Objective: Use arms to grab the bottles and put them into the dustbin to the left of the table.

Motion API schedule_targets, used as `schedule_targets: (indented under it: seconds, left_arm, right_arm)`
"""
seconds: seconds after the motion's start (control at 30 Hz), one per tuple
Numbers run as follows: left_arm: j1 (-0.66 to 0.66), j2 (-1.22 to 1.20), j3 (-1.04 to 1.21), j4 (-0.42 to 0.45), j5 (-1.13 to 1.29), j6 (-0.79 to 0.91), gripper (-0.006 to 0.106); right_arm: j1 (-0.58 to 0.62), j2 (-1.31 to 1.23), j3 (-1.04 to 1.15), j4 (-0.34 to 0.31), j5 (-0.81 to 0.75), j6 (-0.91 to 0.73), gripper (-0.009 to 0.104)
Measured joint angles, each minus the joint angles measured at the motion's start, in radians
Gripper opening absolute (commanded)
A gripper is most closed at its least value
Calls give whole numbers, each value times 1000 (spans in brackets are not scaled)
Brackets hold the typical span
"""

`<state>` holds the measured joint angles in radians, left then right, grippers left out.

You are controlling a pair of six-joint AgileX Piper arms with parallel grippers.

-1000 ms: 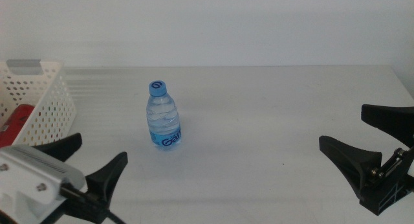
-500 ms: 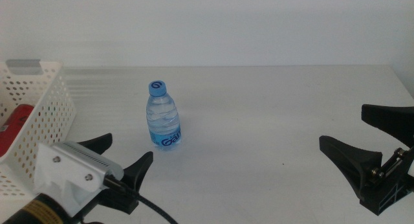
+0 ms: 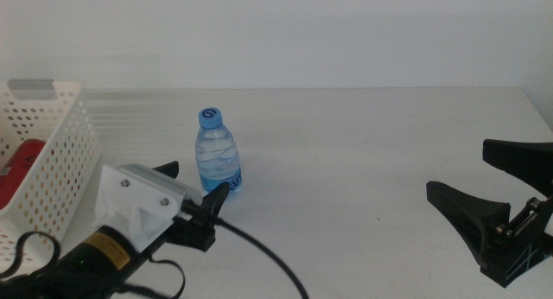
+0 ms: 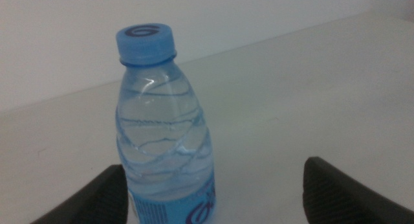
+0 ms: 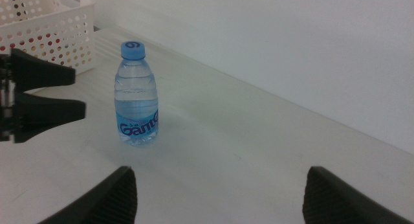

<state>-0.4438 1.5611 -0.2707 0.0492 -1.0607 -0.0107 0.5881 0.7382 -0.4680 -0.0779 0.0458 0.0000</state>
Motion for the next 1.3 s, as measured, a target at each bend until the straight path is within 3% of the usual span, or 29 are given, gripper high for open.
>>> schedule_targets:
  seconds: [0.23, 0.47, 0.67, 0.97, 1.3]
  left_arm:
    - [39, 91, -88, 11, -1, -37, 87]
    - [117, 171, -171, 132, -1, -117, 87]
    - [120, 234, -249, 177, 23, -132, 87]
    - [121, 314, -346, 186, 29, -145, 86]
    - [121, 388, -398, 191, 14, -160, 75]
  right_arm:
    - [0, 0, 0, 0, 0, 0, 67]
    - [0, 0, 0, 0, 0, 0, 67]
    - [0, 0, 0, 0, 0, 0, 67]
    - [0, 0, 0, 0, 0, 0, 67]
    - [0, 0, 0, 0, 0, 0, 67]
